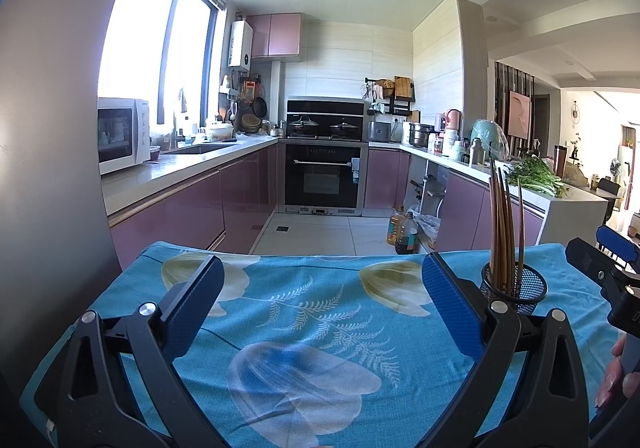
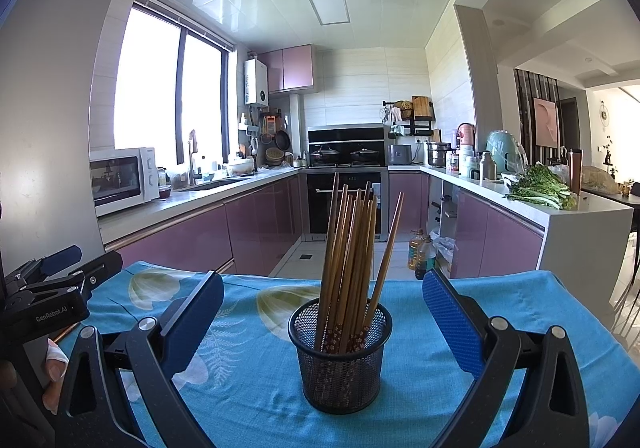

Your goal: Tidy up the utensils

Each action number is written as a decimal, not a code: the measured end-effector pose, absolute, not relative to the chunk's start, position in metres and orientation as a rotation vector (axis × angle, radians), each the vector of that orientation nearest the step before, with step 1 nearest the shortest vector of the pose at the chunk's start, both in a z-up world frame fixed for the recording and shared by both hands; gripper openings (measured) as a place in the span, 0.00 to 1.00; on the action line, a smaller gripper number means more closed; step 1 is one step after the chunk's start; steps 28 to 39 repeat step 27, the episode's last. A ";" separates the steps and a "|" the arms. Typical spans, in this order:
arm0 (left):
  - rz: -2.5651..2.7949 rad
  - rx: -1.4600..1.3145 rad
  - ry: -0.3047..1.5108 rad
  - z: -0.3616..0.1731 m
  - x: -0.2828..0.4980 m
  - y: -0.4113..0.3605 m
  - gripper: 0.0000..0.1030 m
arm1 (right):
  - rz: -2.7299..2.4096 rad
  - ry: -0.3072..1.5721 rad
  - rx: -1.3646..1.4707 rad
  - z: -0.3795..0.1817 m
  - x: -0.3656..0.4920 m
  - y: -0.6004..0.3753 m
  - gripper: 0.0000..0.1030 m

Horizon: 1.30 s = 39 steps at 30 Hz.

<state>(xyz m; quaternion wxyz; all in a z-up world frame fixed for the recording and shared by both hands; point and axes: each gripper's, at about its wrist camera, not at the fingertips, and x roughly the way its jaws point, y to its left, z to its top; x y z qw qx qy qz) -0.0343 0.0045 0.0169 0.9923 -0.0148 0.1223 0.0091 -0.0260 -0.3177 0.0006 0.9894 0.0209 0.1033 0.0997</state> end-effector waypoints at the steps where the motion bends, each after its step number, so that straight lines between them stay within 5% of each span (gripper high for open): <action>1: 0.018 -0.030 0.246 0.016 -0.035 0.004 0.95 | 0.201 0.209 0.042 0.001 -0.026 -0.318 0.94; 20: 0.004 -0.031 0.275 0.012 -0.028 0.004 0.95 | 0.202 0.218 0.035 -0.002 -0.026 -0.318 0.94; 27: 0.005 -0.067 0.473 -0.012 0.006 0.027 0.95 | 0.023 0.472 0.000 -0.034 0.013 -0.378 0.94; 39: 0.005 -0.067 0.473 -0.012 0.006 0.027 0.95 | 0.023 0.472 0.000 -0.034 0.013 -0.378 0.94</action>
